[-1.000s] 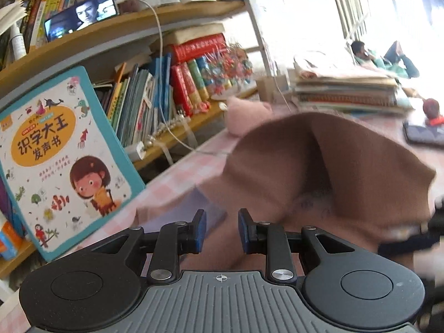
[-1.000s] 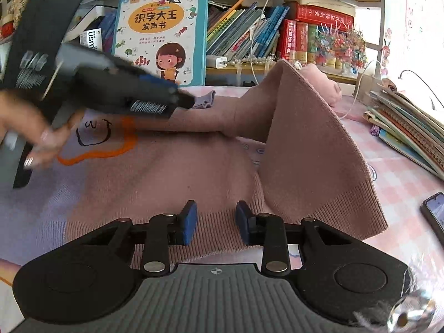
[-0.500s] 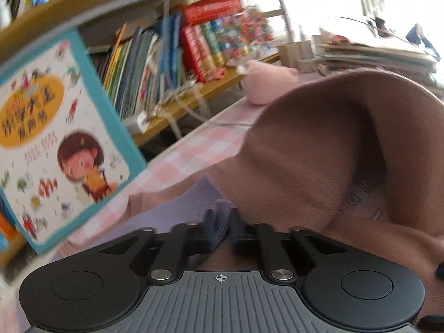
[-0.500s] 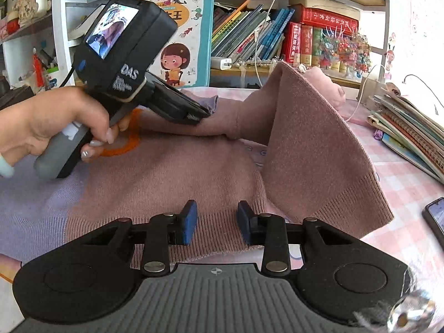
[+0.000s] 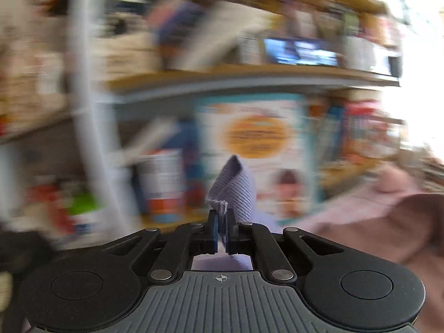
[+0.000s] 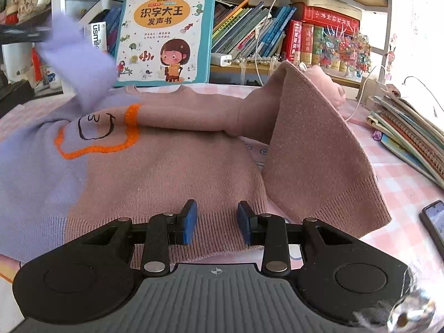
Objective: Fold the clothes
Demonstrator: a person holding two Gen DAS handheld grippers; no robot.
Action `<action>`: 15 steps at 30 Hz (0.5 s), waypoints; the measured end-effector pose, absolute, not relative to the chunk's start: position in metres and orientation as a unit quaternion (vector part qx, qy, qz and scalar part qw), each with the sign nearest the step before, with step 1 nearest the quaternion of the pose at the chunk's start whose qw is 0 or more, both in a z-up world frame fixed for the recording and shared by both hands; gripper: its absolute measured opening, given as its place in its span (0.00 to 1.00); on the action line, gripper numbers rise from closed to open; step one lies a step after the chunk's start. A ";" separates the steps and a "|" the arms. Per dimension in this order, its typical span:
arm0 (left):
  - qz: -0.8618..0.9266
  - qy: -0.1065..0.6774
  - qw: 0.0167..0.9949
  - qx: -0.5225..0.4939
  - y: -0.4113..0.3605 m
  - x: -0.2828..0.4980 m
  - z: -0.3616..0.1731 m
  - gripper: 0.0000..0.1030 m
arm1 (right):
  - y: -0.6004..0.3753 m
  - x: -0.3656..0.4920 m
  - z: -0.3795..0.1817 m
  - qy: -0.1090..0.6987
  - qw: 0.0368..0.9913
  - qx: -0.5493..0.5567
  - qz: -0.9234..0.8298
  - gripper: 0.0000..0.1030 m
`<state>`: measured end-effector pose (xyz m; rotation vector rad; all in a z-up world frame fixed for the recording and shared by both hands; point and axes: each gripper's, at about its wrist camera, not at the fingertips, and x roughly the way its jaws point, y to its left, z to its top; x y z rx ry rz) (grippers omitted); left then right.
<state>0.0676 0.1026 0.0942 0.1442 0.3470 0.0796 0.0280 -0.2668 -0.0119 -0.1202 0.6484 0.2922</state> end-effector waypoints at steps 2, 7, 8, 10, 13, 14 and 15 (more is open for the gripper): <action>0.095 0.166 0.980 0.064 0.142 0.052 0.100 0.05 | -0.264 0.028 -0.011 0.320 0.935 -0.067 0.141 0.30; 0.212 0.166 0.962 0.038 0.229 0.017 0.102 0.04 | -0.260 0.029 -0.010 0.327 0.932 -0.080 0.136 0.30; 0.226 0.174 0.958 0.033 0.241 0.013 0.097 0.04 | -0.259 0.030 -0.010 0.329 0.931 -0.081 0.135 0.30; 0.243 0.185 0.952 0.023 0.256 0.008 0.088 0.04 | -0.258 0.030 -0.009 0.332 0.930 -0.083 0.133 0.30; 0.268 0.197 0.943 0.011 0.271 0.003 0.075 0.05 | -0.254 0.030 -0.008 0.336 0.928 -0.089 0.131 0.29; 0.267 0.209 0.941 0.007 0.275 0.005 0.070 0.05 | -0.253 0.030 -0.007 0.337 0.928 -0.092 0.131 0.29; 0.273 0.222 0.936 0.008 0.277 0.007 0.065 0.11 | -0.253 0.031 -0.007 0.338 0.927 -0.095 0.131 0.29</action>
